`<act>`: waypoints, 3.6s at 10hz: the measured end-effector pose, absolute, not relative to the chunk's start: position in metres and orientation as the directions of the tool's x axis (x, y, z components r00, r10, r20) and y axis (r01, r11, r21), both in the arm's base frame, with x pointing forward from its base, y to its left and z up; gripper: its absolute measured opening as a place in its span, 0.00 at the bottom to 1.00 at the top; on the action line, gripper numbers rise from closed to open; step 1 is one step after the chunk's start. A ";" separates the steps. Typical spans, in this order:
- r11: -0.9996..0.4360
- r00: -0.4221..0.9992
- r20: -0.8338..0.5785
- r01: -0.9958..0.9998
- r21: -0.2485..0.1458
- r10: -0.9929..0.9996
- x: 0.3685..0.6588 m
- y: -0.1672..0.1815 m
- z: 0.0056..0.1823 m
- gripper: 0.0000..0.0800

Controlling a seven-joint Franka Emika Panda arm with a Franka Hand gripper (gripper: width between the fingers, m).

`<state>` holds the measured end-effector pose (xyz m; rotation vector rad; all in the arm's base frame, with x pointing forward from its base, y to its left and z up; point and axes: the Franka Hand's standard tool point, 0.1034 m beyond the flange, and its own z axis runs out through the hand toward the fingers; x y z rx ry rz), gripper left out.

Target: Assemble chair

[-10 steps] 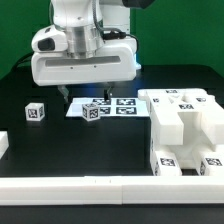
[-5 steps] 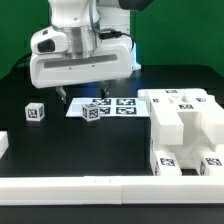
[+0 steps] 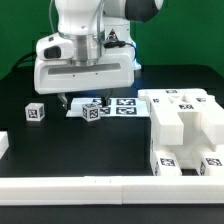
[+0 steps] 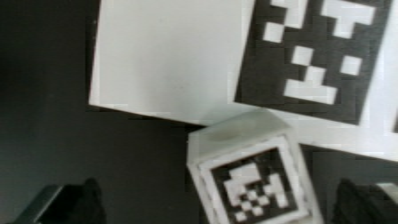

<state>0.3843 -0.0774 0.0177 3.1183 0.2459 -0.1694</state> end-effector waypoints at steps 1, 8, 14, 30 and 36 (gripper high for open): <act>-0.986 0.981 -0.109 0.164 0.006 0.163 0.384 -0.076 0.014 0.81; -0.985 0.980 -0.107 0.170 0.019 0.167 0.383 -0.077 0.008 0.35; -0.988 0.984 -0.092 -0.154 0.028 -0.156 0.395 -0.115 0.012 0.35; -0.947 0.731 -0.646 -0.319 -0.040 -0.219 0.432 -0.104 0.043 0.81; -0.961 0.658 -0.724 -0.276 0.028 -0.210 0.414 -0.124 0.039 0.81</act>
Offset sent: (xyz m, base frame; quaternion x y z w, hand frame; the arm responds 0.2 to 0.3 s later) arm 0.0014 0.0059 -0.0151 0.0148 0.0304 0.0081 0.9994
